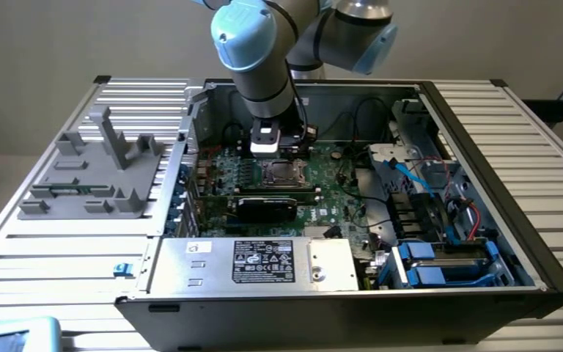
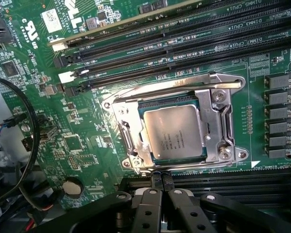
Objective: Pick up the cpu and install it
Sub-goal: 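Install the first cpu locking lever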
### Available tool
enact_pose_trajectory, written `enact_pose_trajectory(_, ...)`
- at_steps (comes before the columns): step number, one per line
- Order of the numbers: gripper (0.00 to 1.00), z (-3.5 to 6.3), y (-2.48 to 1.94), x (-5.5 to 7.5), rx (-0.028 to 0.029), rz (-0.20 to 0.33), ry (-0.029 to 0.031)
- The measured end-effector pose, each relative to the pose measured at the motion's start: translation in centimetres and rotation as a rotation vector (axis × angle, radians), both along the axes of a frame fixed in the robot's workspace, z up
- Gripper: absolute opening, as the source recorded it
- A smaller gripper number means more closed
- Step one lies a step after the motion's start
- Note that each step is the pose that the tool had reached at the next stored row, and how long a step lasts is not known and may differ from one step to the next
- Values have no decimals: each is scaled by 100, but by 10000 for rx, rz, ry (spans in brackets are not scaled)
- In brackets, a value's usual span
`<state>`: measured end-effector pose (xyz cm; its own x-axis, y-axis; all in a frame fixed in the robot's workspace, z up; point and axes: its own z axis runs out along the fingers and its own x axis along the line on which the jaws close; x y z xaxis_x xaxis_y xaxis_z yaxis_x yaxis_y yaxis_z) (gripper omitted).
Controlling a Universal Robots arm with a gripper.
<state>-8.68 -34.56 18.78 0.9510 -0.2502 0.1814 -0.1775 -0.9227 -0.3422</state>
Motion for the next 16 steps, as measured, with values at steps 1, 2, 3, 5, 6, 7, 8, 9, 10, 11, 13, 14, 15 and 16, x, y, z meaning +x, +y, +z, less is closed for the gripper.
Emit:
enact_pose_trajectory(1,11,0,-1,-1,1,-1,-1)
enact_pose_trajectory(2,11,0,-2,-2,2,-1,-1)
enact_pose_trajectory(3,11,0,-3,-6,5,-1,-2)
enact_pose_trajectory(5,11,0,-6,-16,12,-3,1)
enact_pose_trajectory(6,11,0,-7,-24,15,-4,0)
enact_pose_trajectory(7,11,0,-9,-28,19,-5,1)
enact_pose_trajectory(8,11,0,-12,-30,20,-4,2)
enact_pose_trajectory(9,11,0,-13,-30,23,-4,2)
enact_pose_trajectory(10,11,0,-13,-30,28,-6,-1)
enact_pose_trajectory(11,11,0,-13,-30,33,-6,-5)
enact_pose_trajectory(13,11,0,-13,-30,42,-7,-17)
enact_pose_trajectory(14,11,0,-13,-29,44,-6,-21)
enact_pose_trajectory(15,11,0,-14,-27,44,-6,-22)
enact_pose_trajectory(16,11,0,-14,-27,45,-7,-22)
